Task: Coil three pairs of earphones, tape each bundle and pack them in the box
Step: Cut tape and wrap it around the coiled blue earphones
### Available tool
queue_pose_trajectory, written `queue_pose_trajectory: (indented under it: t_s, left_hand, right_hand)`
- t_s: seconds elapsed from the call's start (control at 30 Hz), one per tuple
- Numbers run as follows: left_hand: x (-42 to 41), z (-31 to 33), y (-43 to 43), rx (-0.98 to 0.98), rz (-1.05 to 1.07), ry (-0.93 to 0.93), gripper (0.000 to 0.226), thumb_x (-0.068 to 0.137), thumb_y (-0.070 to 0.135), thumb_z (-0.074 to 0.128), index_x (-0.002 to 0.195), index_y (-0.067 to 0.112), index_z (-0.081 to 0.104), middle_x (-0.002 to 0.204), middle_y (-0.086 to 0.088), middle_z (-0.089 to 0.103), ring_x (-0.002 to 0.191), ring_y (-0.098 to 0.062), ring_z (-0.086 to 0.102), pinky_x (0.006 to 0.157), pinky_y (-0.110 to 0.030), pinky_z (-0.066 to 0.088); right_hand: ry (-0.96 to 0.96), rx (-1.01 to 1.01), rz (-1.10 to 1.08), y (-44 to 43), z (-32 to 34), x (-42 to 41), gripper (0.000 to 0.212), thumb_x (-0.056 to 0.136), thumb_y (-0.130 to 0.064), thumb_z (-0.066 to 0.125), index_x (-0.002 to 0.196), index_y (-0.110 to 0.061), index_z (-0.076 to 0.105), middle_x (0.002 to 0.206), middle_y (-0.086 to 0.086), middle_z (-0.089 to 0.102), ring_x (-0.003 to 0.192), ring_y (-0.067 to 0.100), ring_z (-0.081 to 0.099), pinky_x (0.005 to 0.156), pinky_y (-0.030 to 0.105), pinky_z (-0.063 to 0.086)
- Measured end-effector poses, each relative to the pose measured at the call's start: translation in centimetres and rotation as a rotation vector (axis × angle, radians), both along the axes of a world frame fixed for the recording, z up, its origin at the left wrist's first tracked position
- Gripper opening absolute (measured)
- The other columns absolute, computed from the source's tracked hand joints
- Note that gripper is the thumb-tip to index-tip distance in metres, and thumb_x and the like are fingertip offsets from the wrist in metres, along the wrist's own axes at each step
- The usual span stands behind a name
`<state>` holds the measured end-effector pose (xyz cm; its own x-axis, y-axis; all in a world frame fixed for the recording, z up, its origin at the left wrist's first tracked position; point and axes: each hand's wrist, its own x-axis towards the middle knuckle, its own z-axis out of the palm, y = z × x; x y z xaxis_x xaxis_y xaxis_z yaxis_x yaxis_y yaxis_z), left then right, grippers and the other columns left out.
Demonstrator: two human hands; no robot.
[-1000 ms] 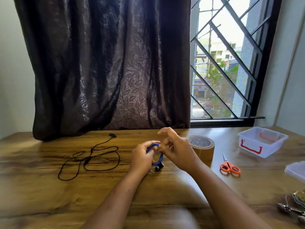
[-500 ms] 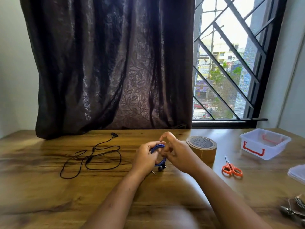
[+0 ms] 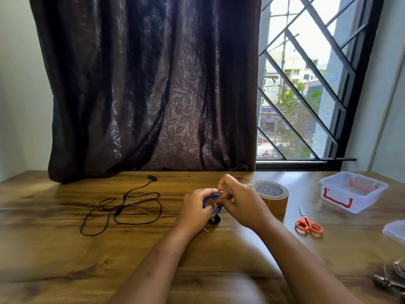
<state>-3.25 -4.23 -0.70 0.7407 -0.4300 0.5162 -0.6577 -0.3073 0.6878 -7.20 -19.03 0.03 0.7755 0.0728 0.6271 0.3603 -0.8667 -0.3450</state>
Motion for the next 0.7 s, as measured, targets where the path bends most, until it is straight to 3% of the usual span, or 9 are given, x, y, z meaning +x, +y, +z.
queue_pose_trajectory:
  t_s: [0.13, 0.23, 0.4, 0.47, 0.6, 0.7]
  left_hand:
    - [0.41, -0.44, 0.21, -0.028, 0.010, 0.017, 0.029, 0.085, 0.006, 0.060, 0.104, 0.025, 0.070, 0.093, 0.014, 0.066, 0.080, 0.000, 0.063, 0.065, -0.014, 0.053]
    - [0.50, -0.54, 0.07, -0.032, 0.041, 0.001, 0.026, 0.086, 0.006, 0.060, 0.103, 0.024, 0.070, 0.089, 0.017, 0.064, 0.078, 0.000, 0.062, 0.064, -0.010, 0.050]
    - [0.53, -0.58, -0.36, -0.029, 0.067, 0.026, 0.029, 0.090, 0.009, 0.059, 0.116, 0.019, 0.065, 0.104, 0.011, 0.063, 0.088, -0.010, 0.065, 0.078, -0.032, 0.058]
    - [0.48, -0.51, -0.47, -0.031, 0.074, 0.034, 0.031, 0.091, 0.010, 0.058, 0.119, 0.020, 0.063, 0.109, 0.010, 0.061, 0.093, -0.009, 0.063, 0.080, -0.032, 0.057]
    - [0.21, -0.53, -0.38, -0.029, 0.065, 0.025, 0.034, 0.092, 0.011, 0.056, 0.115, 0.035, 0.057, 0.101, 0.020, 0.054, 0.093, 0.004, 0.055, 0.079, -0.013, 0.050]
    - [0.52, -0.86, -0.28, -0.010, 0.047, 0.032, 0.029, 0.090, 0.013, 0.057, 0.102, 0.038, 0.049, 0.094, 0.012, 0.058, 0.089, -0.003, 0.059, 0.072, -0.028, 0.058]
  right_hand:
    - [-0.019, -0.003, -0.003, -0.07, 0.18, 0.04, 0.036, 0.082, -0.014, 0.067, 0.090, -0.039, 0.042, 0.074, -0.009, 0.069, 0.068, 0.005, 0.065, 0.065, 0.035, 0.055]
    - [-0.041, -0.057, -0.016, -0.16, 0.25, -0.12, 0.028, 0.083, -0.015, 0.066, 0.093, -0.033, 0.047, 0.076, -0.008, 0.070, 0.070, 0.008, 0.067, 0.064, 0.035, 0.055]
    - [-0.144, -0.244, -0.063, -0.03, -0.08, -0.07, 0.011, 0.089, -0.022, 0.059, 0.097, -0.021, 0.052, 0.078, 0.001, 0.068, 0.073, 0.023, 0.064, 0.061, 0.035, 0.050]
    - [-0.173, -0.246, -0.060, 0.03, -0.14, -0.05, 0.009, 0.091, -0.022, 0.058, 0.097, -0.020, 0.052, 0.077, 0.001, 0.067, 0.071, 0.023, 0.063, 0.059, 0.032, 0.048]
    - [-0.140, -0.226, -0.044, 0.18, -0.18, -0.20, 0.013, 0.093, -0.019, 0.058, 0.103, -0.021, 0.050, 0.086, 0.001, 0.068, 0.079, 0.021, 0.065, 0.065, 0.033, 0.053]
    - [-0.136, -0.107, -0.005, 0.03, 0.24, -0.53, 0.024, 0.089, -0.014, 0.064, 0.108, -0.022, 0.052, 0.099, -0.002, 0.068, 0.085, 0.011, 0.067, 0.069, 0.026, 0.057]
